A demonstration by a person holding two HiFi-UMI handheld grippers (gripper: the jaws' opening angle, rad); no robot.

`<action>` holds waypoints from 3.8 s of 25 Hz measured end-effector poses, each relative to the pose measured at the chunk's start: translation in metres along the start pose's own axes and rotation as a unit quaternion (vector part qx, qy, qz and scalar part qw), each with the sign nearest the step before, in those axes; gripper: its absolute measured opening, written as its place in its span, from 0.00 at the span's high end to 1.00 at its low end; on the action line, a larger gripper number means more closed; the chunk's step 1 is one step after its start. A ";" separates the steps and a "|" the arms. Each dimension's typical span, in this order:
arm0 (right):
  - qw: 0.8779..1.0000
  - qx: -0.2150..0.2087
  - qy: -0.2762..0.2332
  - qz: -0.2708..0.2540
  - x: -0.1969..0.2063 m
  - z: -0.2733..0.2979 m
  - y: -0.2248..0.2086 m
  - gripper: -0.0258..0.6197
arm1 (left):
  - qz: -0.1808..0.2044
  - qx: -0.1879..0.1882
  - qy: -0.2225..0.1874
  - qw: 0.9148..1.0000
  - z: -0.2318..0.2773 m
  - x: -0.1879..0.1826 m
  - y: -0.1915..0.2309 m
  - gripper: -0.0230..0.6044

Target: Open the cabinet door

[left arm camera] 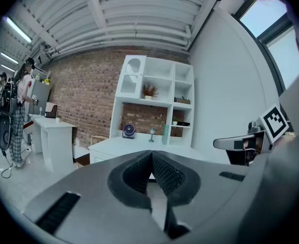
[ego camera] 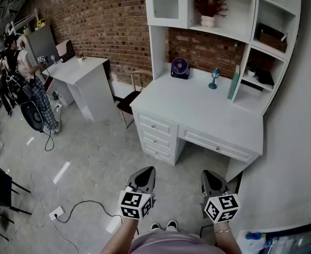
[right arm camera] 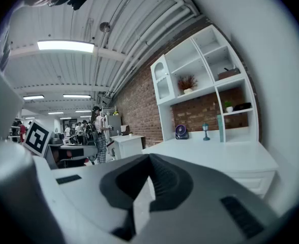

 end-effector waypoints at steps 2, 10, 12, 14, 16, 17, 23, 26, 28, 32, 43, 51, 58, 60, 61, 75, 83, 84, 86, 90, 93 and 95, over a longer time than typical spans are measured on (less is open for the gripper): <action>1.000 -0.001 -0.001 -0.001 0.000 -0.001 0.002 0.96 | -0.001 0.000 0.001 1.000 -0.002 0.000 -0.001 0.96; 1.000 -0.005 0.001 0.001 0.004 -0.001 0.005 0.96 | -0.010 0.001 0.004 1.000 -0.006 0.003 -0.003 0.96; 1.000 -0.007 -0.001 0.004 0.004 -0.001 0.004 0.96 | -0.010 -0.001 0.004 1.000 -0.005 0.004 -0.005 0.96; 1.000 -0.012 -0.005 0.005 0.004 -0.002 0.002 0.96 | -0.005 -0.005 0.007 1.000 -0.003 0.005 -0.006 0.96; 1.000 -0.012 -0.010 0.002 0.003 -0.003 0.000 0.96 | 0.001 -0.008 0.008 1.000 0.000 0.005 -0.007 0.96; 1.000 -0.011 -0.011 0.000 0.002 -0.003 -0.002 0.96 | 0.001 -0.009 0.008 1.000 0.000 0.005 -0.008 0.96; 1.000 0.003 -0.020 -0.004 -0.006 -0.005 -0.015 0.95 | -0.001 -0.016 -0.002 1.000 0.005 -0.001 -0.013 0.92; 1.000 0.000 -0.021 -0.001 -0.012 -0.004 -0.021 0.87 | -0.005 -0.020 -0.007 1.000 0.008 -0.006 -0.013 0.85; 1.000 -0.005 -0.023 0.002 -0.015 -0.002 -0.023 0.83 | -0.008 -0.025 -0.011 1.000 0.010 -0.009 -0.013 0.83; 1.000 -0.017 -0.023 0.005 -0.016 0.002 -0.026 0.79 | -0.012 -0.027 -0.015 0.999 0.015 -0.013 -0.011 0.80; 1.000 -0.018 -0.010 0.018 -0.017 0.043 -0.041 0.72 | -0.015 -0.016 -0.002 1.000 0.056 -0.009 0.007 0.69; 1.000 -0.008 -0.015 0.018 -0.038 0.114 -0.065 0.71 | -0.020 -0.014 0.001 1.000 0.127 -0.016 0.058 0.67; 1.000 0.010 -0.016 0.022 -0.059 0.191 -0.082 0.71 | -0.015 0.001 0.003 1.000 0.196 -0.028 0.109 0.66; 0.999 0.016 -0.017 0.023 -0.065 0.208 -0.085 0.71 | -0.016 0.010 0.005 1.000 0.211 -0.029 0.122 0.66; 0.999 0.019 -0.017 0.021 -0.068 0.216 -0.087 0.71 | -0.018 0.013 0.004 1.000 0.218 -0.030 0.128 0.67; 0.998 0.032 -0.044 0.008 -0.115 0.305 -0.094 0.71 | 0.002 0.052 -0.019 0.998 0.298 -0.062 0.185 0.69; 0.998 0.028 -0.049 -0.014 -0.141 0.334 -0.103 0.71 | 0.004 0.067 -0.031 0.997 0.332 -0.076 0.197 0.69; 0.998 0.024 -0.050 -0.017 -0.146 0.338 -0.104 0.71 | 0.006 0.069 -0.035 0.997 0.337 -0.079 0.198 0.69; 0.998 0.015 -0.055 -0.019 -0.155 0.346 -0.108 0.71 | 0.011 0.070 -0.041 0.997 0.346 -0.086 0.202 0.70; 0.997 0.009 -0.072 -0.027 -0.173 0.362 -0.118 0.71 | 0.020 0.068 -0.052 0.996 0.369 -0.100 0.207 0.71; 0.996 0.002 -0.087 -0.037 -0.189 0.378 -0.127 0.71 | 0.030 0.068 -0.061 0.995 0.389 -0.111 0.209 0.71; 0.994 -0.006 -0.098 -0.046 -0.204 0.390 -0.133 0.71 | 0.036 0.066 -0.067 0.995 0.404 -0.119 0.211 0.71</action>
Point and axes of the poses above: the fingertips, and each gripper's own axes: z forward along the fingers, y to its left, x out of its underside, the point moved 6 cm from there along -z, backward along the fingers, and after that the axes turned 7 degrees about z, right-handed, at the moved point
